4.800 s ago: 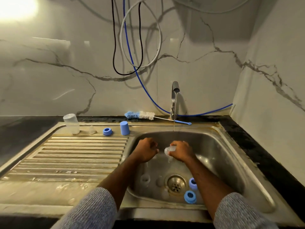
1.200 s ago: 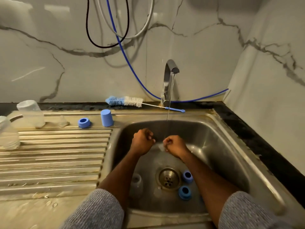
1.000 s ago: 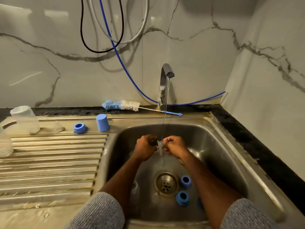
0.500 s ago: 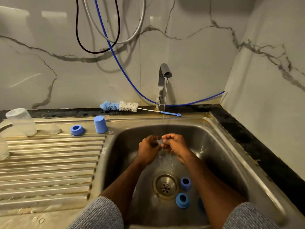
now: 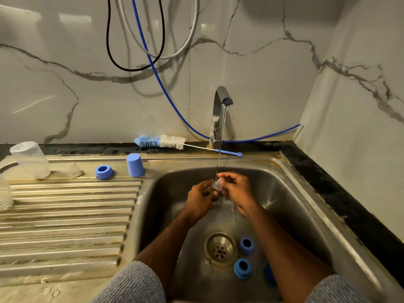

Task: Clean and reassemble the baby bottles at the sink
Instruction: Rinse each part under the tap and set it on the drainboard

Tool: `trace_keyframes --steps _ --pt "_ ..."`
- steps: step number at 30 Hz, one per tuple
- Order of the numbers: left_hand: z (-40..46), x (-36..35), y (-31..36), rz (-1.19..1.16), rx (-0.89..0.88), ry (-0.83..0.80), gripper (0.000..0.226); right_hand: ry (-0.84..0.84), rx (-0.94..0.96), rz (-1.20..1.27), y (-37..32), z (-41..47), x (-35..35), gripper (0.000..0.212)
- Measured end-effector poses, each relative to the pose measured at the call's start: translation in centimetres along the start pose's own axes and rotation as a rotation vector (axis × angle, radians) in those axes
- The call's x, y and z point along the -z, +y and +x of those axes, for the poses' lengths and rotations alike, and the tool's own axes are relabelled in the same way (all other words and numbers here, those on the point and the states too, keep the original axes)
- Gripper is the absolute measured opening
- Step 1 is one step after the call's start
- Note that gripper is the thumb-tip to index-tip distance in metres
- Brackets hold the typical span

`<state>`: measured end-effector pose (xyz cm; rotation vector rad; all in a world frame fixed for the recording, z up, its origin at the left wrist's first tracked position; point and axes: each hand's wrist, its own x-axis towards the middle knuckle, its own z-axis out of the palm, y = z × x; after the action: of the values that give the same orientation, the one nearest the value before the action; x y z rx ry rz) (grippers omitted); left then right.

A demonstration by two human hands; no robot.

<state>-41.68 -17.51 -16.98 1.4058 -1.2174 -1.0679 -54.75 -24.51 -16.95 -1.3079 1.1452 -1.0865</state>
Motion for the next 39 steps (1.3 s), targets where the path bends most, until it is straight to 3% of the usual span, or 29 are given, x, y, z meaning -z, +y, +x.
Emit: trace_keyframes --steps 13,22,28,34,39 --pt "0.3 0.2 0.3 -0.208 -0.05 0.087 0.024 -0.139 -0.015 0.162 -0.1 -0.3 0.0 0.02" --pt "0.5 0.3 0.1 -0.153 -0.065 0.088 0.012 -0.157 0.044 0.052 0.0 -0.4 -0.5 0.004" --pt "0.7 0.4 0.0 -0.263 0.038 0.085 0.013 -0.258 -0.047 0.136 0.1 -0.1 0.4 0.017" --pt "0.8 0.6 0.3 -0.407 0.052 0.083 0.02 -0.151 0.018 0.068 -0.1 0.2 0.4 0.024" --pt "0.8 0.8 0.3 -0.453 0.062 0.086 0.02 -0.18 0.014 0.14 -0.1 0.3 0.3 0.029"
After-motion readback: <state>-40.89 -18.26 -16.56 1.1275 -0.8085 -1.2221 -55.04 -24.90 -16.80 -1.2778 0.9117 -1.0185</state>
